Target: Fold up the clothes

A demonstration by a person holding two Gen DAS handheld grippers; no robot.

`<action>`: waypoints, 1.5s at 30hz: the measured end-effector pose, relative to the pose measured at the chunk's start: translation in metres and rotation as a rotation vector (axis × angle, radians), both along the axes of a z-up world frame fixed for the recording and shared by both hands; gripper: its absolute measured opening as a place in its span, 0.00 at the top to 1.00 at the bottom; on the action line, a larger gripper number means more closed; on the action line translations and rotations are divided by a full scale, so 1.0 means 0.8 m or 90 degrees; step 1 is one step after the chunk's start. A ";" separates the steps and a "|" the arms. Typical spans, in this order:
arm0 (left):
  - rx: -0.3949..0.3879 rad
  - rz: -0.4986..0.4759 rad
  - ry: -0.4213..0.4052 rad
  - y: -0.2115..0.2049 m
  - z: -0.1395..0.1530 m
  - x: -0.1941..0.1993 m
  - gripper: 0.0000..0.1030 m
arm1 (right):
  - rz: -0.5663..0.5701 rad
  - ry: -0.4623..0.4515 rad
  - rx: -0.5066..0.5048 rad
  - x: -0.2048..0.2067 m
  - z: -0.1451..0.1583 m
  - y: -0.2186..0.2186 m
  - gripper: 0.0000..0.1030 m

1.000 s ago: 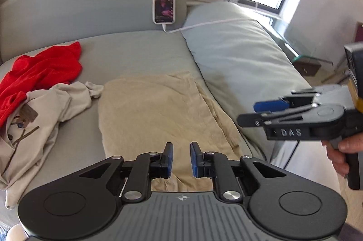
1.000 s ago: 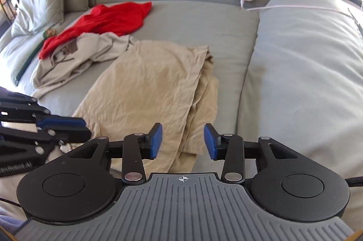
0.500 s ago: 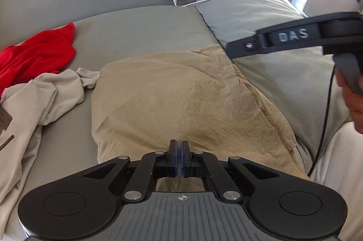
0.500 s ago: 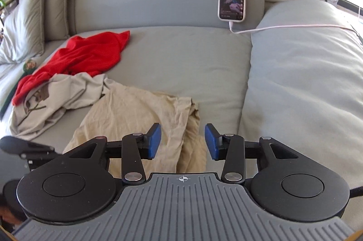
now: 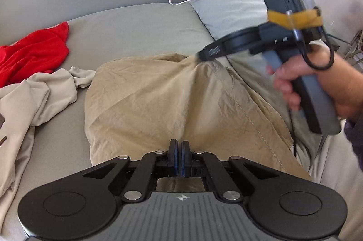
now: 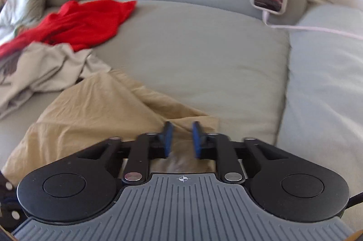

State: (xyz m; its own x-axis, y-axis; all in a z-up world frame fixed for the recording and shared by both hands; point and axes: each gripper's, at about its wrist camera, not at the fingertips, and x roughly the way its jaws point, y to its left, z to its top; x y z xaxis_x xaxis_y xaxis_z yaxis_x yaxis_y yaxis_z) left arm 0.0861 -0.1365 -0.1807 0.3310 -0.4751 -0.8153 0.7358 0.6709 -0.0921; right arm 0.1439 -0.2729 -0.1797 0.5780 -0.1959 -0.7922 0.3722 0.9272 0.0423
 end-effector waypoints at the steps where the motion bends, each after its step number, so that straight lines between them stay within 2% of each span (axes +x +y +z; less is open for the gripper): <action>1: 0.001 -0.001 -0.002 0.000 0.000 -0.001 1.00 | -0.039 0.010 -0.021 -0.004 0.004 -0.008 0.93; 2: 0.001 0.000 -0.004 0.000 0.000 -0.001 1.00 | -0.074 0.034 -0.060 -0.008 0.006 -0.016 0.89; 3: 0.000 0.000 -0.005 0.000 0.000 -0.002 1.00 | -0.089 0.048 -0.074 -0.014 0.007 -0.024 0.88; 6: -0.004 0.004 -0.006 0.002 0.000 -0.003 1.00 | -0.106 0.012 -0.011 -0.042 0.022 -0.037 0.88; 8: -0.004 0.007 -0.005 0.002 0.000 -0.003 1.00 | -0.077 -0.034 0.001 -0.051 0.037 -0.025 0.88; 10: 0.000 0.007 -0.007 0.000 0.000 -0.003 1.00 | -0.041 -0.070 -0.004 -0.051 0.048 -0.006 0.76; 13: 0.003 0.011 -0.007 -0.001 0.001 -0.006 1.00 | 0.003 -0.092 0.016 -0.037 0.049 0.014 0.72; 15: 0.003 0.011 -0.005 -0.001 0.001 -0.005 1.00 | 0.034 -0.065 0.025 -0.022 0.035 0.029 0.73; 17: 0.001 0.012 -0.002 0.000 0.001 -0.005 1.00 | 0.045 -0.005 0.020 -0.012 0.012 0.034 0.76; 19: 0.001 0.014 -0.005 0.000 0.001 -0.005 1.00 | 0.038 0.014 0.015 -0.021 -0.003 0.029 0.91; 20: 0.003 0.012 -0.010 -0.001 0.001 -0.007 1.00 | 0.017 0.017 0.004 -0.028 -0.002 0.025 0.92; 21: 0.006 0.009 -0.016 -0.001 0.002 -0.009 1.00 | -0.014 0.028 -0.019 -0.035 0.003 0.021 0.91; 22: 0.007 0.005 -0.020 -0.002 0.002 -0.011 1.00 | -0.045 0.039 -0.042 -0.042 0.007 0.016 0.81; 24: 0.000 -0.005 -0.014 -0.002 0.004 -0.015 1.00 | -0.064 0.028 -0.043 -0.057 0.021 0.010 0.81; 27: -0.019 -0.024 0.015 -0.001 0.006 -0.026 1.00 | 0.000 -0.032 0.000 -0.059 0.043 0.031 0.81; 30: -0.027 -0.052 0.030 -0.001 0.007 -0.044 1.00 | 0.106 -0.045 0.030 -0.037 0.043 0.068 0.54; 33: -0.032 -0.077 0.044 0.004 0.006 -0.059 1.00 | 0.164 0.027 0.005 -0.018 0.015 0.098 0.54; 37: -0.034 -0.105 0.057 0.007 0.008 -0.076 1.00 | 0.171 0.075 -0.024 -0.063 0.011 0.095 0.54; 40: -0.034 -0.145 0.060 0.011 0.015 -0.097 1.00 | 0.157 0.111 -0.040 -0.117 0.017 0.087 0.54; 41: -0.036 -0.160 0.056 0.014 0.020 -0.106 1.00 | 0.143 0.115 -0.023 -0.136 0.021 0.081 0.54; 43: -0.041 -0.172 0.036 0.024 0.032 -0.120 0.92 | 0.109 0.132 0.013 -0.162 0.033 0.069 0.55; 45: -0.048 -0.169 0.008 0.038 0.047 -0.131 0.87 | 0.083 0.127 0.019 -0.183 0.049 0.063 0.54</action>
